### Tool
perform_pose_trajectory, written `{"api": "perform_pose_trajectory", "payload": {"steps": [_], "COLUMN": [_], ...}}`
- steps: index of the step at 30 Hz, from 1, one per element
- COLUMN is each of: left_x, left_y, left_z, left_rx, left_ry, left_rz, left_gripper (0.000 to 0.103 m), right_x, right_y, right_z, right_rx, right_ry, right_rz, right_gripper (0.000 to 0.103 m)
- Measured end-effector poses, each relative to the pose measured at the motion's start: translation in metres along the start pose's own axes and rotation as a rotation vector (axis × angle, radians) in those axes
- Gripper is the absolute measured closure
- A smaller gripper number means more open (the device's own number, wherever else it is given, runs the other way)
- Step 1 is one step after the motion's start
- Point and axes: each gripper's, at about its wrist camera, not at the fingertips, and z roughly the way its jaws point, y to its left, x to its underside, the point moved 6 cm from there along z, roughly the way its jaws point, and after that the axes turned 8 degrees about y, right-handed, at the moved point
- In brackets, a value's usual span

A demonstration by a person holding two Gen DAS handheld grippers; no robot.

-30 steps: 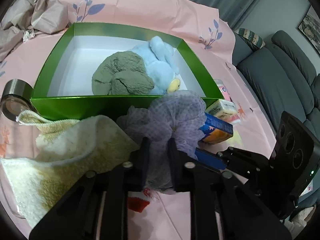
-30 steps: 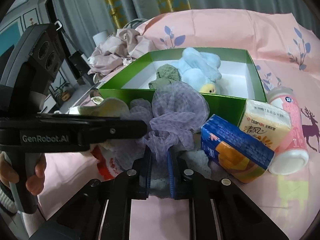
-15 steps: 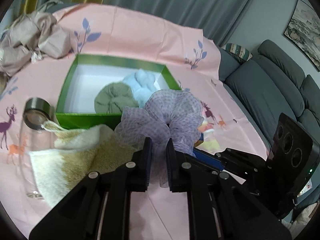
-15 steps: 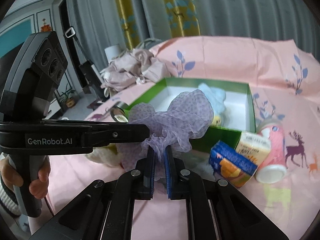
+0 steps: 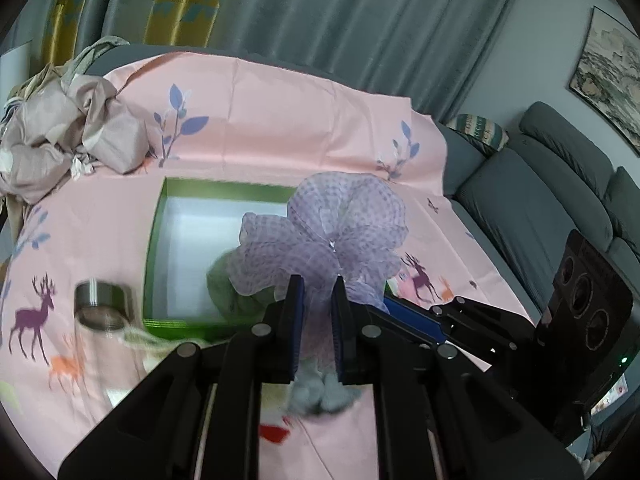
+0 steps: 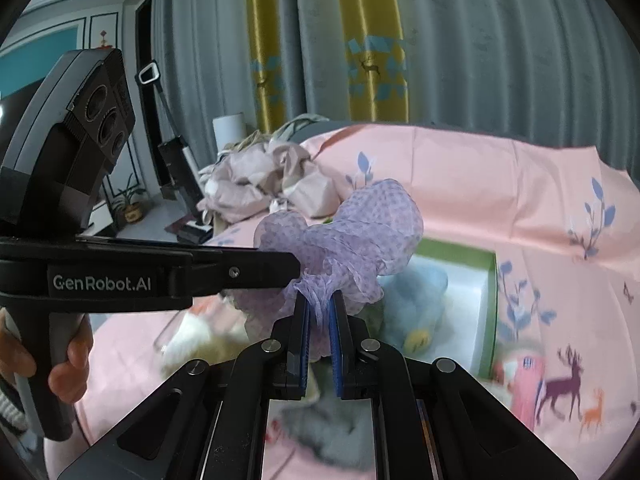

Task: Organize soft objects
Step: 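Place the lavender bath puff into the box and open the right gripper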

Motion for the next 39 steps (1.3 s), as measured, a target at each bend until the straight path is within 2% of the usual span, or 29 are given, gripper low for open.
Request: {"api": "perform_pose_trajectory", "payload": {"steps": [8, 16, 19, 20, 21, 22, 23, 24, 26, 28, 30, 34, 39], "left_x": [-0.030, -0.030, -0.027, -0.026, -0.025, -0.024, -0.023, -0.022, -0.022, -0.021, -0.019, -0.016, -0.007], "left_y": [0.034, 0.073, 0.082, 0.085, 0.088, 0.090, 0.093, 0.095, 0.097, 0.097, 0.097, 0.093, 0.086], "left_z": [0.032, 0.083, 0.093, 0.095, 0.096, 0.096, 0.096, 0.094, 0.089, 0.084, 0.076, 0.060, 0.038], "left_rx": [-0.022, -0.086, -0.104, -0.116, -0.134, -0.143, -0.150, -0.160, -0.166, -0.173, -0.183, -0.204, -0.219], "left_ry": [0.031, 0.120, 0.139, 0.144, 0.147, 0.148, 0.147, 0.142, 0.130, 0.134, 0.133, 0.124, 0.113], "left_rz": [-0.059, -0.133, -0.150, -0.157, -0.164, -0.168, -0.175, -0.185, -0.191, -0.197, -0.198, -0.187, -0.171], "left_gripper": [0.094, 0.094, 0.090, 0.084, 0.072, 0.063, 0.044, 0.029, 0.025, 0.023, 0.014, 0.002, 0.001], "right_x": [-0.033, -0.025, -0.019, -0.018, -0.017, -0.015, -0.016, -0.015, -0.015, -0.015, -0.015, -0.016, -0.011], "right_y": [-0.021, -0.035, -0.039, -0.039, -0.041, -0.041, -0.042, -0.043, -0.043, -0.043, -0.043, -0.042, -0.042], "right_z": [0.045, 0.104, 0.116, 0.118, 0.120, 0.121, 0.122, 0.121, 0.119, 0.115, 0.108, 0.092, 0.061], "right_rx": [0.003, 0.036, 0.052, 0.058, 0.064, 0.074, 0.084, 0.095, 0.114, 0.130, 0.143, 0.156, 0.139], "right_ry": [0.022, 0.118, 0.140, 0.143, 0.152, 0.163, 0.169, 0.173, 0.179, 0.179, 0.170, 0.161, 0.137], "right_rz": [0.014, 0.019, 0.026, 0.029, 0.031, 0.032, 0.031, 0.028, 0.025, 0.026, 0.030, 0.038, 0.077], "right_gripper": [0.093, 0.093, 0.093, 0.093, 0.093, 0.093, 0.093, 0.089, 0.077, 0.055, 0.049, 0.045, 0.042]}}
